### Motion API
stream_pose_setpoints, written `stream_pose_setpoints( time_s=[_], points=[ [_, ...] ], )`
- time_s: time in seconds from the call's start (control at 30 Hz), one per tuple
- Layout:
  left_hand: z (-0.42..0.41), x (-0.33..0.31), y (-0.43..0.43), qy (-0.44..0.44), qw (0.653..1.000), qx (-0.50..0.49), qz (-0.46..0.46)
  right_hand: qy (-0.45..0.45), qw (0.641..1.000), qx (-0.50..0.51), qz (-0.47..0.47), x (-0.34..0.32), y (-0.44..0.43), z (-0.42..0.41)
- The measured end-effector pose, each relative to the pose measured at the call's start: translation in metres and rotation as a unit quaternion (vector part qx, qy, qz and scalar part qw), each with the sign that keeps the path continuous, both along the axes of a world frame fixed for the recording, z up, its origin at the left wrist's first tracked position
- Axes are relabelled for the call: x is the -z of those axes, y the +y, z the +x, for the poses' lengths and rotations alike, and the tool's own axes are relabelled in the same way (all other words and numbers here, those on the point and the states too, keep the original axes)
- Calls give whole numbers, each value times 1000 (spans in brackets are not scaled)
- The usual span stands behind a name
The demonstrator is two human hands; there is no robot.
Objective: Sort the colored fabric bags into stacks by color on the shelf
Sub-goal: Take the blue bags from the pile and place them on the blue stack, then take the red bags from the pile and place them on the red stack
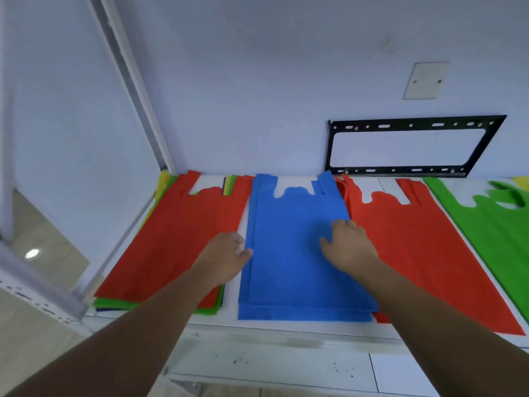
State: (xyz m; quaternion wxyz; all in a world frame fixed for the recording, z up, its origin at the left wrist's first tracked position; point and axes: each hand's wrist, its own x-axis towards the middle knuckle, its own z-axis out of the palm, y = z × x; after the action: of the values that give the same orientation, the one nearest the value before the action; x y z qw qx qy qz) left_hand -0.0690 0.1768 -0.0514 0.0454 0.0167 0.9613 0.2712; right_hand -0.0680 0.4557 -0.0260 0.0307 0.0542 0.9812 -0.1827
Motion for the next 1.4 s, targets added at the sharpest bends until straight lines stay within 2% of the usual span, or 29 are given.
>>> stream_pose_setpoints(
  time_s=[0.17, 0.27, 0.33, 0.4, 0.47, 0.7, 0.8, 0.97, 1.17, 1.27, 1.33, 1.4],
  points=[
    [11, -6, -61, 0, 999, 45, -14, 10, 991, -88, -101, 0, -85, 12],
    [22, -12, -102, -36, 993, 108, -32, -105, 953, -77, -275, 0, -142, 24],
    [28, -14, -127, -62, 985, 156, -46, -174, 920, -59, -347, 4, -171, 30],
    [33, -12, -144, -62, 976, 197, -74, -174, 916, -32, -360, 8, -192, 37],
    [39, -2, -152, -45, 970, 222, -92, -128, 934, 0, -334, 9, -206, 44],
    [37, 8, -160, 81, 966, 229, -90, -59, 956, 59, -283, 9, -225, 68],
    [36, 7, -164, 87, 969, 222, -63, -35, 946, 93, -308, 6, -228, 73],
    [30, 9, -171, 55, 974, 218, -26, -84, 926, 105, -352, 3, -243, 73],
    [31, 10, -173, 50, 964, 250, -74, -115, 894, 121, -416, 7, -250, 64],
    [31, 7, -171, 77, 958, 258, -103, -116, 867, 150, -462, 9, -251, 62],
    [29, 5, -168, 117, 953, 251, -118, -94, 864, 164, -467, 8, -247, 62],
    [25, 1, -168, 159, 956, 227, -94, -86, 865, 177, -461, 5, -243, 60]
  ],
)
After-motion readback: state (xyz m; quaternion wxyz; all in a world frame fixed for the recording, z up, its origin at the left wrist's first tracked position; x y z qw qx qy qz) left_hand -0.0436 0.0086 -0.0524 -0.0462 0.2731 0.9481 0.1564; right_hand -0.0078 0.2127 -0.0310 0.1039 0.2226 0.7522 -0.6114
